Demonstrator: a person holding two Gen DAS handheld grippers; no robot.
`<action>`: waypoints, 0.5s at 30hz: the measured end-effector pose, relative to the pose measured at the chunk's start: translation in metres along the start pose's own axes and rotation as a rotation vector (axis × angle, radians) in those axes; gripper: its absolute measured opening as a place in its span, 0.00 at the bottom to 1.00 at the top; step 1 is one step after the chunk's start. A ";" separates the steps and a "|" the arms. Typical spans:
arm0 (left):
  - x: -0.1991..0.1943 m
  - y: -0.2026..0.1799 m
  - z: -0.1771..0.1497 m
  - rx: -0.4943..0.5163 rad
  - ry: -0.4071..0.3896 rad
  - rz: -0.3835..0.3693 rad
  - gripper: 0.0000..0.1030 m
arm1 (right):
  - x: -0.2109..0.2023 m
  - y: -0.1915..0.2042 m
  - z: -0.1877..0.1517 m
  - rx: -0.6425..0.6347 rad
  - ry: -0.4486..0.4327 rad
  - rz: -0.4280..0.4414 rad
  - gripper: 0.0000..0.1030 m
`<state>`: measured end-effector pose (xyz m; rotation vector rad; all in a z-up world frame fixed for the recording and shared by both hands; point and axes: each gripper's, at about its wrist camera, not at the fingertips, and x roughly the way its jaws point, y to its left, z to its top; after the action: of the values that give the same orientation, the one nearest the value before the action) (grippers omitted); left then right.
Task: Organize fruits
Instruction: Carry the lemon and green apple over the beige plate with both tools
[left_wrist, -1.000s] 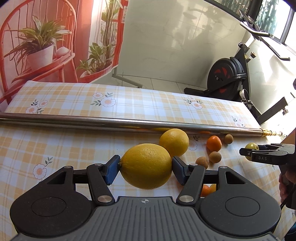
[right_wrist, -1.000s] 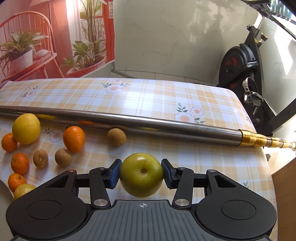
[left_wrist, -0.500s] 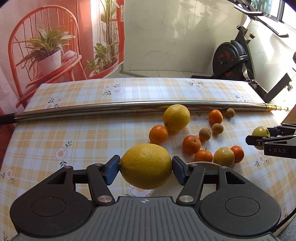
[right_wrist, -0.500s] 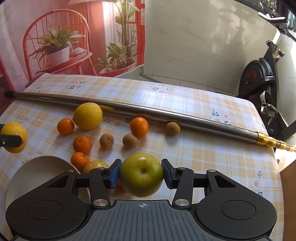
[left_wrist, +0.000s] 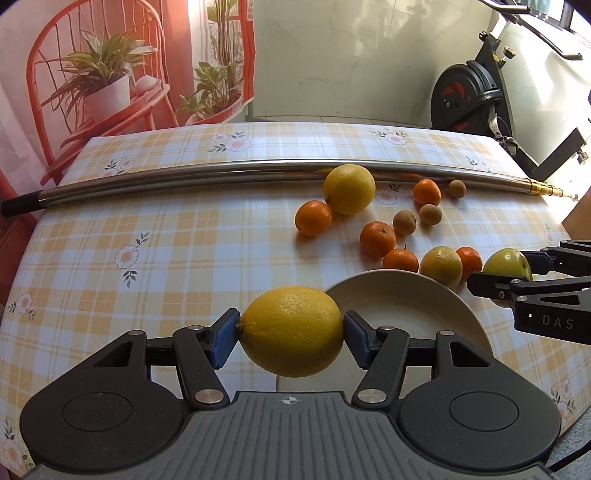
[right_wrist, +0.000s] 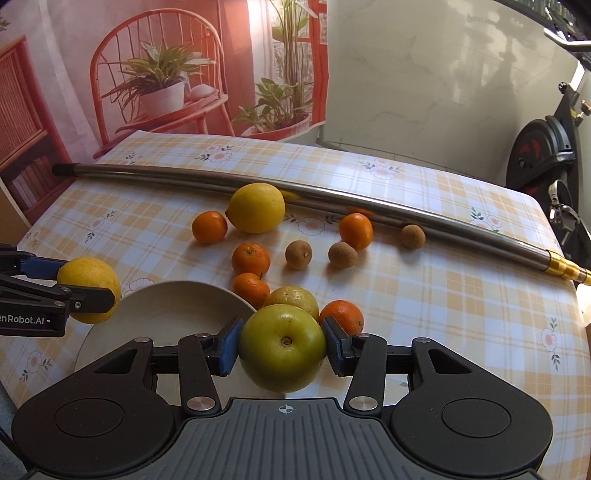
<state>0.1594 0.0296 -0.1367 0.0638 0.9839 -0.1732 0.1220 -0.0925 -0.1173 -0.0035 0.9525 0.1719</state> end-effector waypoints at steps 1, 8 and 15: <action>0.001 -0.001 -0.002 0.001 0.005 -0.004 0.62 | 0.000 0.002 -0.002 0.002 0.005 0.005 0.42; -0.001 -0.006 -0.016 0.001 0.027 -0.015 0.62 | -0.003 0.007 -0.017 0.021 0.035 0.033 0.42; -0.001 -0.013 -0.026 0.015 0.037 -0.020 0.62 | -0.006 0.011 -0.031 0.029 0.059 0.044 0.42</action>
<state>0.1353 0.0201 -0.1494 0.0711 1.0206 -0.1985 0.0917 -0.0850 -0.1301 0.0396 1.0140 0.1998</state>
